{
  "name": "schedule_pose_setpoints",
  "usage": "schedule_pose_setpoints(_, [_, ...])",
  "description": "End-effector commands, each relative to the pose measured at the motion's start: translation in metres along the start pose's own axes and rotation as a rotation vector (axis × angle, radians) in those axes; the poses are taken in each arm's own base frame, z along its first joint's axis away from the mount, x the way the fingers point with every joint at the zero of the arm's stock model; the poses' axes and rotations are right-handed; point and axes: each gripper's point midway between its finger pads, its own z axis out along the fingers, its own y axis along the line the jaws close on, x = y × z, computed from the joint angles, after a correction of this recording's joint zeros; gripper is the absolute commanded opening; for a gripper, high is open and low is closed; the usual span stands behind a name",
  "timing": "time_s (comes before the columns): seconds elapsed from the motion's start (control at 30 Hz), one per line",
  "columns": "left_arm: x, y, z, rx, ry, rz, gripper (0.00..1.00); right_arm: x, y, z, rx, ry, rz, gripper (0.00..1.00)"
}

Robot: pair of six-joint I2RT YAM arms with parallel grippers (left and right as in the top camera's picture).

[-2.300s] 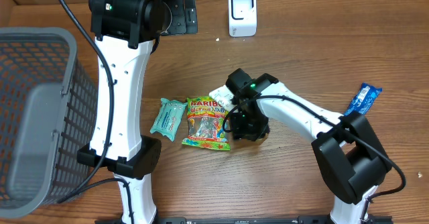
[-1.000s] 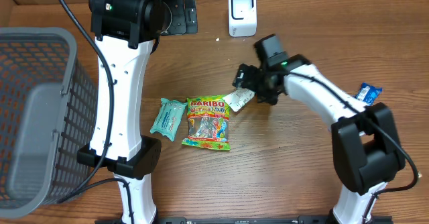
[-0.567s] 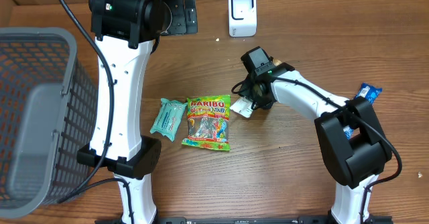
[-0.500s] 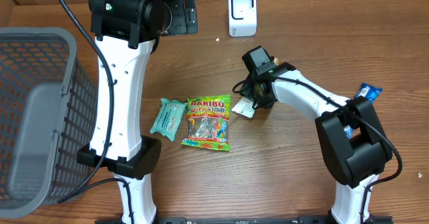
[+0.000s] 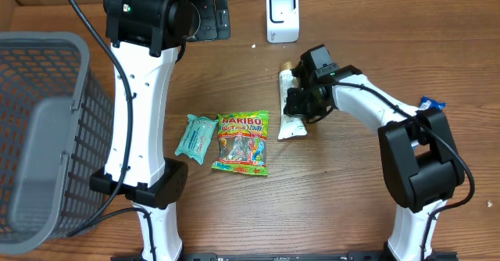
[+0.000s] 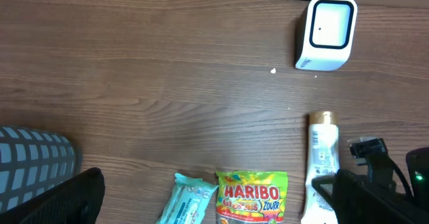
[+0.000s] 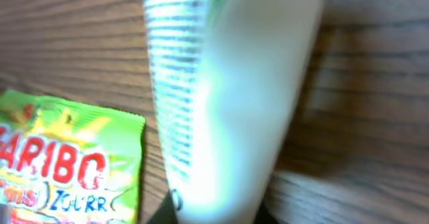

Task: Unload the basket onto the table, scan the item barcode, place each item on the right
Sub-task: 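Reach the right gripper to the Pantene tube and grasp it, then lift the Pantene tube upright with the right gripper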

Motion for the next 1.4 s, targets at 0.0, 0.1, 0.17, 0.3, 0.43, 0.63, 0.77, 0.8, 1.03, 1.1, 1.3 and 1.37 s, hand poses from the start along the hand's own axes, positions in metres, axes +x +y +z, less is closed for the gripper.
schedule_pose_setpoints(0.0, [0.002,-0.003,0.005,0.002,0.013,-0.012,0.99,-0.002,0.007,0.0,-0.075,0.018,-0.059,0.05])
schedule_pose_setpoints(0.1, [0.002,-0.003,0.005,0.002,0.013,-0.012,1.0,-0.002,0.009,-0.001,-0.095,0.022,-0.054,0.06])
schedule_pose_setpoints(0.17, [0.002,-0.003,0.005,0.002,0.013,-0.012,1.0,-0.001,0.01,-0.001,-0.102,0.024,-0.054,0.06])
schedule_pose_setpoints(0.3, [0.002,-0.003,0.005,0.002,0.013,-0.012,1.0,-0.001,0.011,-0.001,-0.109,0.026,-0.055,0.04])
schedule_pose_setpoints(0.43, [0.002,-0.003,0.005,0.002,0.013,-0.012,0.99,0.0,0.025,-0.009,-0.187,0.028,-0.122,0.04])
schedule_pose_setpoints(0.63, [0.002,-0.003,0.005,0.002,0.014,-0.012,1.0,-0.008,0.07,-0.078,-0.437,-0.059,-0.268,0.04])
schedule_pose_setpoints(0.77, [0.002,-0.003,0.005,0.002,0.013,-0.012,0.99,-0.007,0.086,-0.133,-0.537,-0.137,-0.34,0.04])
schedule_pose_setpoints(0.8, [0.002,-0.003,0.005,0.002,0.014,-0.012,1.0,-0.006,0.088,-0.147,-0.553,-0.157,-0.355,0.04])
schedule_pose_setpoints(1.03, [0.002,-0.003,0.005,0.002,0.013,-0.012,1.0,0.013,0.104,-0.217,-0.579,-0.263,-0.452,0.04])
schedule_pose_setpoints(1.1, [0.002,-0.003,0.005,0.002,0.014,-0.012,1.0,0.018,0.11,-0.23,-0.578,-0.294,-0.48,0.04])
schedule_pose_setpoints(1.3, [0.002,-0.003,0.005,0.002,0.013,-0.012,1.0,0.027,0.12,-0.257,-0.572,-0.361,-0.55,0.04])
schedule_pose_setpoints(1.37, [0.002,-0.003,0.005,0.002,0.013,-0.012,0.99,0.027,0.12,-0.258,-0.572,-0.364,-0.552,0.04])
